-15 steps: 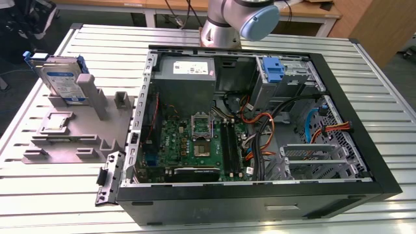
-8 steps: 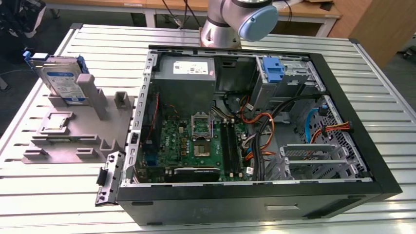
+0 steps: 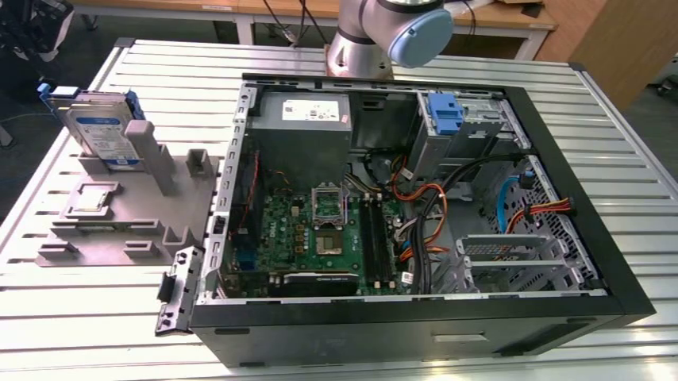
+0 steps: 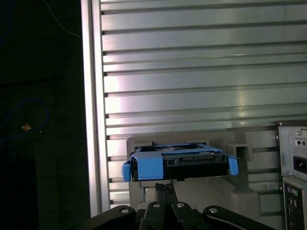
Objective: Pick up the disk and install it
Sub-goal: 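Pick up the disk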
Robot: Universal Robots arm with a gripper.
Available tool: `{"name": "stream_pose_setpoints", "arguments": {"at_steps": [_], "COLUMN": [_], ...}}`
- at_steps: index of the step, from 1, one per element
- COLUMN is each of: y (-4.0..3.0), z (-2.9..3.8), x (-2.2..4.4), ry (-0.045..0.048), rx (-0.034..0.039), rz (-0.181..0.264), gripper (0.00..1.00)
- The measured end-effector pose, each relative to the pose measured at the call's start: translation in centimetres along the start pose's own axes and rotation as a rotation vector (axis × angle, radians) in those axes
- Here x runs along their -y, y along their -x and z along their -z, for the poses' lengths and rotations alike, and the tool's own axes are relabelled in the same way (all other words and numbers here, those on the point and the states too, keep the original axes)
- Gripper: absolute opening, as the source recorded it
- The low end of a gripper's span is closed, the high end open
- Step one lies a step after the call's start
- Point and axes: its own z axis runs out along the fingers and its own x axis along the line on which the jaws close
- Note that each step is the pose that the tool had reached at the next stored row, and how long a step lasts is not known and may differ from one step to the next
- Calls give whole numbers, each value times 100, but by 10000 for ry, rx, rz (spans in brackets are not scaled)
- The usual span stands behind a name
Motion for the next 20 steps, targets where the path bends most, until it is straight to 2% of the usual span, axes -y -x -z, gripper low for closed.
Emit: {"name": "stream_pose_setpoints", "arguments": {"at_steps": [9, 16, 20], "y": [0, 0, 0], "z": [-1, -4, -8], "x": [0, 1, 1], "ry": [1, -15, -87], "rx": [-6, -55, -79], "rz": [73, 1186, 1747], "gripper": [10, 10, 10]}}
